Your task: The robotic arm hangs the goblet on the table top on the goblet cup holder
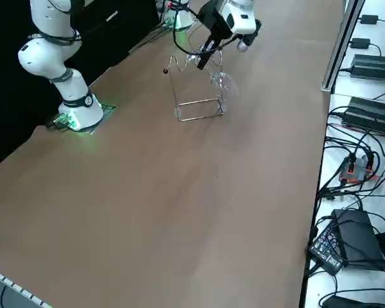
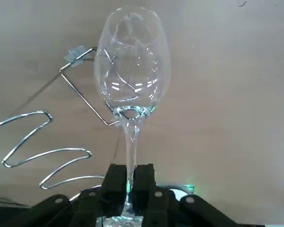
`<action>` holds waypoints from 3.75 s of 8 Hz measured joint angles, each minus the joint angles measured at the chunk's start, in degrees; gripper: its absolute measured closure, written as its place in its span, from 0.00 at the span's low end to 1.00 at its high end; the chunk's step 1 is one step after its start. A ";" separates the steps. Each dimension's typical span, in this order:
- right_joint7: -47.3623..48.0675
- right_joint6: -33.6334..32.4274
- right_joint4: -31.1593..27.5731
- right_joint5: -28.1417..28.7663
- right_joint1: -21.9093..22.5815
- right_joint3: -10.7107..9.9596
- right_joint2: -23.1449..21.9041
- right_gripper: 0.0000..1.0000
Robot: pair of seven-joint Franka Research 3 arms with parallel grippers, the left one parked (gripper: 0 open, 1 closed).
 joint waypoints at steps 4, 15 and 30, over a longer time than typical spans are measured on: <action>5.48 0.39 0.00 0.03 2.31 0.05 0.89 0.89; 13.49 2.91 0.01 4.81 4.72 0.09 3.89 0.89; 14.47 6.70 0.18 9.32 4.43 -0.36 4.58 0.89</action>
